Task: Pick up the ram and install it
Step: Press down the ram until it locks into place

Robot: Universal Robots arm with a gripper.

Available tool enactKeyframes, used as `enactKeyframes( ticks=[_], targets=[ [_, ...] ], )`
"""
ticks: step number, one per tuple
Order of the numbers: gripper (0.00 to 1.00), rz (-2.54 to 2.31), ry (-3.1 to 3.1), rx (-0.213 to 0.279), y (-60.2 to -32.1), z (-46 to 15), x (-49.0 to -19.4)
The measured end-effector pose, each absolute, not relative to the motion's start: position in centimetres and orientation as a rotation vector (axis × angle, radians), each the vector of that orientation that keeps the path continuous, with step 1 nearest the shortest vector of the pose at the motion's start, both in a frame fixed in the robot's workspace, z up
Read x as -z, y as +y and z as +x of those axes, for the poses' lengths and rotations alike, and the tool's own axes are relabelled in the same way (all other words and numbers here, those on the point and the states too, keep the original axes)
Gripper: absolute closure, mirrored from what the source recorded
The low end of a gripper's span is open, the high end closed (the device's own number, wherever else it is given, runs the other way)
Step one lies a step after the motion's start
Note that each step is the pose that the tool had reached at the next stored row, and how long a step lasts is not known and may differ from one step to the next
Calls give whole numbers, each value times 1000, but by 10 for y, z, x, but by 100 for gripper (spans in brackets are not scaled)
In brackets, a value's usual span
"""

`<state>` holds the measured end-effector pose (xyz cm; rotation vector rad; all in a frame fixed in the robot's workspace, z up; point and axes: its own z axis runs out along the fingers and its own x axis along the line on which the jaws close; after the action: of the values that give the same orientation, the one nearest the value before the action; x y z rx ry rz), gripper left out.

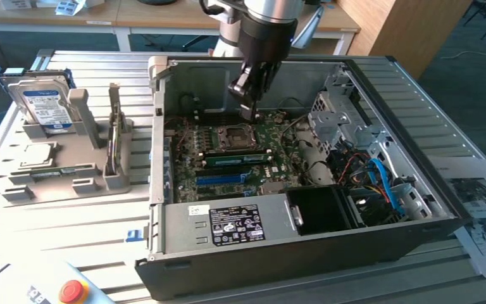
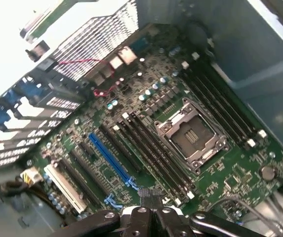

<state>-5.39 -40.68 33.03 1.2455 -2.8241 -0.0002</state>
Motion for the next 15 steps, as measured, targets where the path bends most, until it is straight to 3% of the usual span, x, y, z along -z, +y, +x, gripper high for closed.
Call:
enactKeyframes(
  ticks=[15],
  targets=[
    [90,851,-2968,12,-407,-54,-328]
  ],
)
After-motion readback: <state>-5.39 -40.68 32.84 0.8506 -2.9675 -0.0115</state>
